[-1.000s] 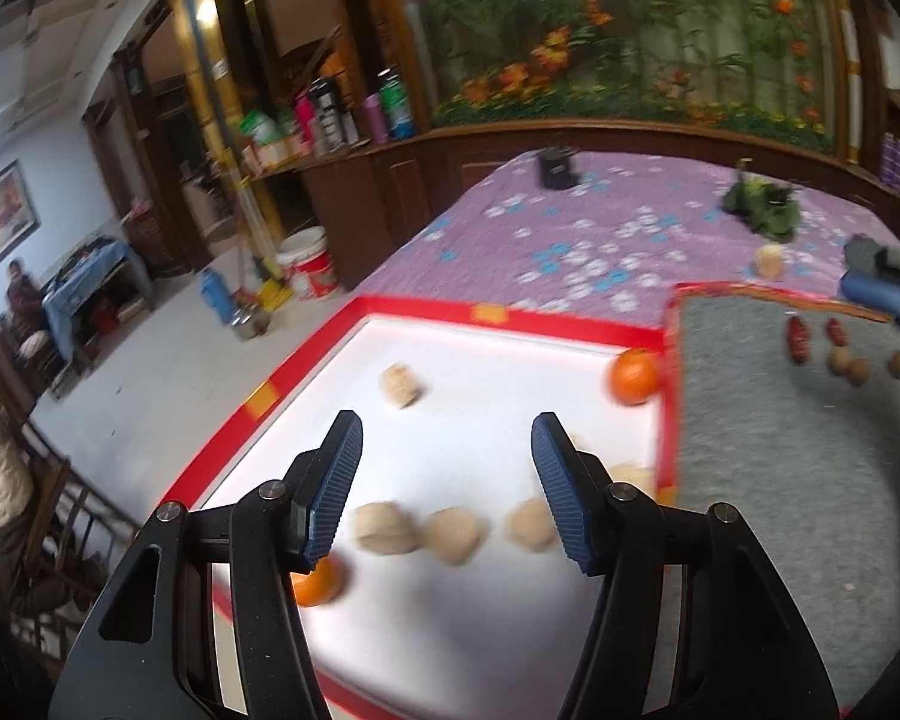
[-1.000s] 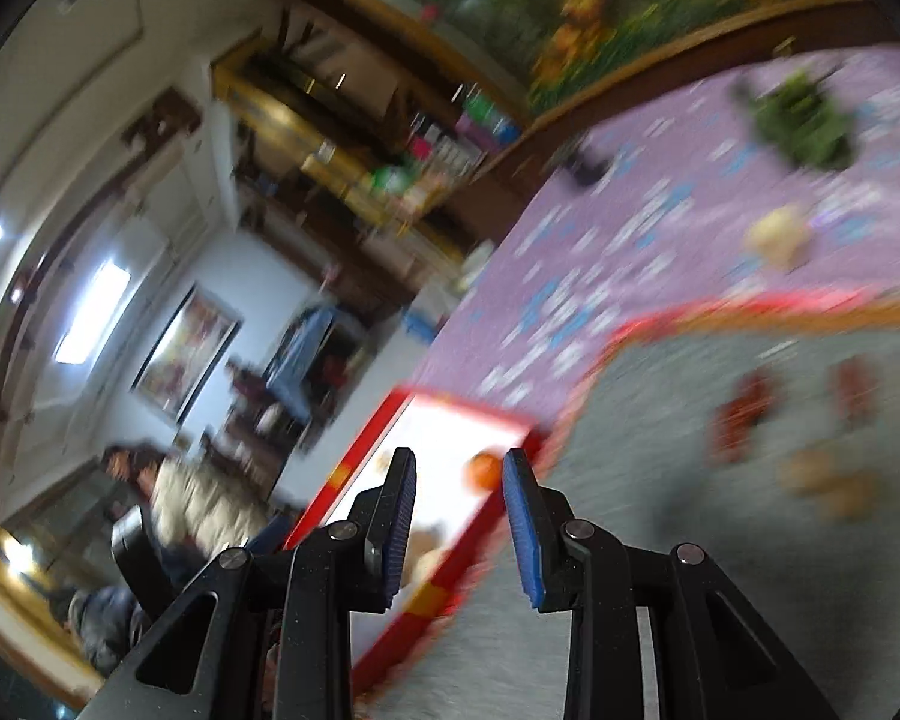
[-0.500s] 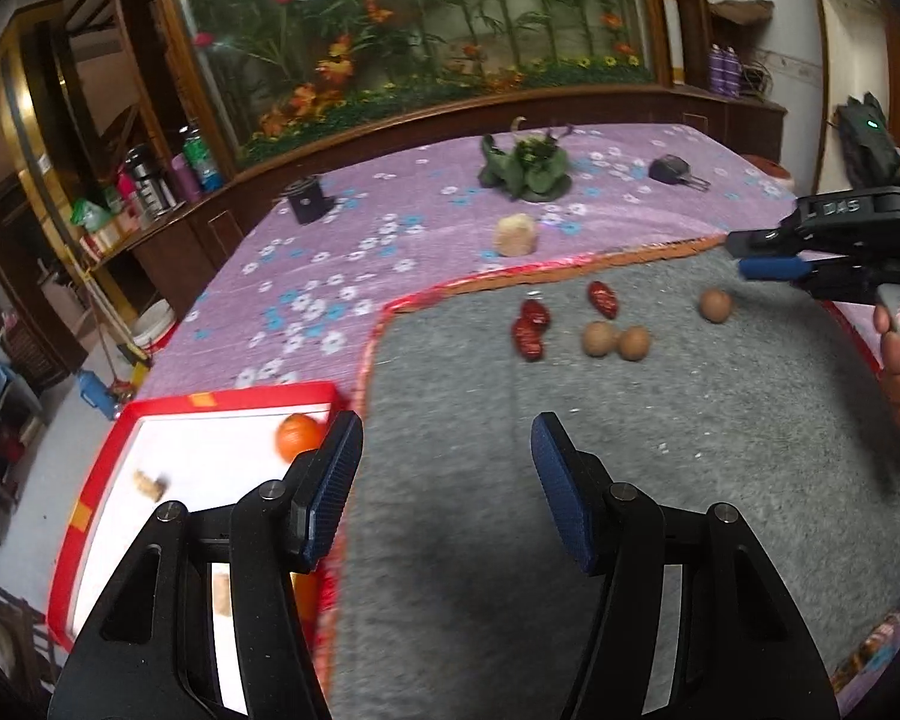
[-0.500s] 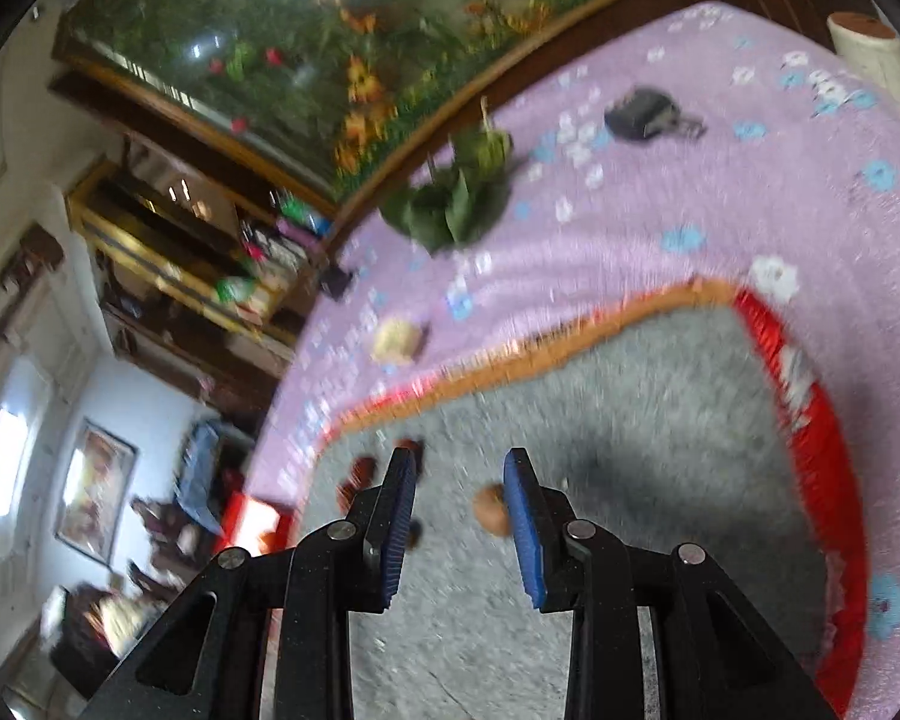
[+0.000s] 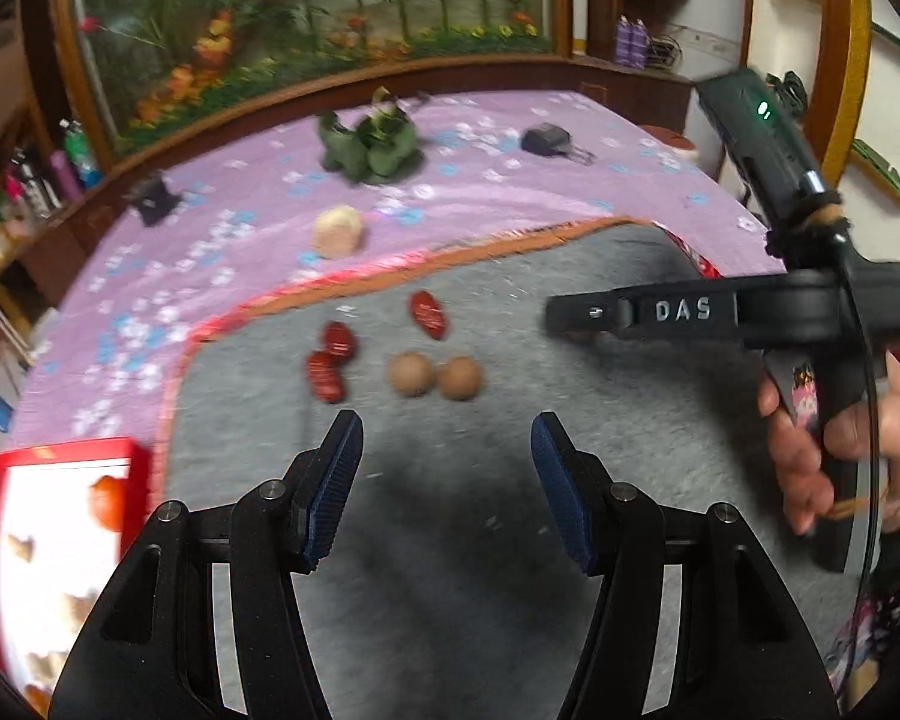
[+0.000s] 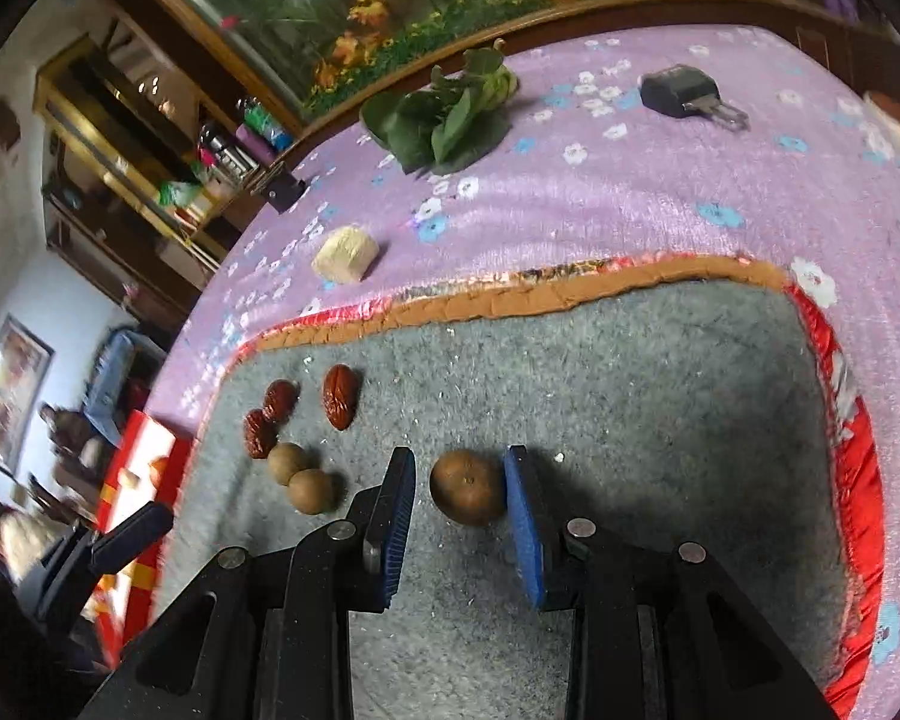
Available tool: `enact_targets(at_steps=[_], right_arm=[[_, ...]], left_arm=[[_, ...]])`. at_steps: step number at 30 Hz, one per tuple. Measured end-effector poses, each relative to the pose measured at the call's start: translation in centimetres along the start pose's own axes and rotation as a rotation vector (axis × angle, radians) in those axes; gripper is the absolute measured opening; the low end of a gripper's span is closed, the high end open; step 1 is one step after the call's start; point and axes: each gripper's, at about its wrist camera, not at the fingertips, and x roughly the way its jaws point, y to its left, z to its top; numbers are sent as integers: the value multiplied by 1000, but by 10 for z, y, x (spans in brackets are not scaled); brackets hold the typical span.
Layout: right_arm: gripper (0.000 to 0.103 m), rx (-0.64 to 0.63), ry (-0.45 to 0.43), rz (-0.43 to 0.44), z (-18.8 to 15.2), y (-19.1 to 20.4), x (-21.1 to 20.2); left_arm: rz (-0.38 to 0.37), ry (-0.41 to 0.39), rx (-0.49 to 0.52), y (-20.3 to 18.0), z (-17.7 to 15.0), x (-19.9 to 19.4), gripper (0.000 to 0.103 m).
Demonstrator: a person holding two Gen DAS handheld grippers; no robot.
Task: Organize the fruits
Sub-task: 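Move the right tool to the mat and grasp a brown round nut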
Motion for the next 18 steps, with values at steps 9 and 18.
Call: enact_targets(at_steps=[9, 18], right_arm=[[30, 13, 14, 12, 2, -3, 4], [30, 49, 26, 39, 4, -7, 3]], left_arm=[[-95, 122, -45, 1, 14, 51, 36], [-138, 117, -54, 3, 26, 66, 31]])
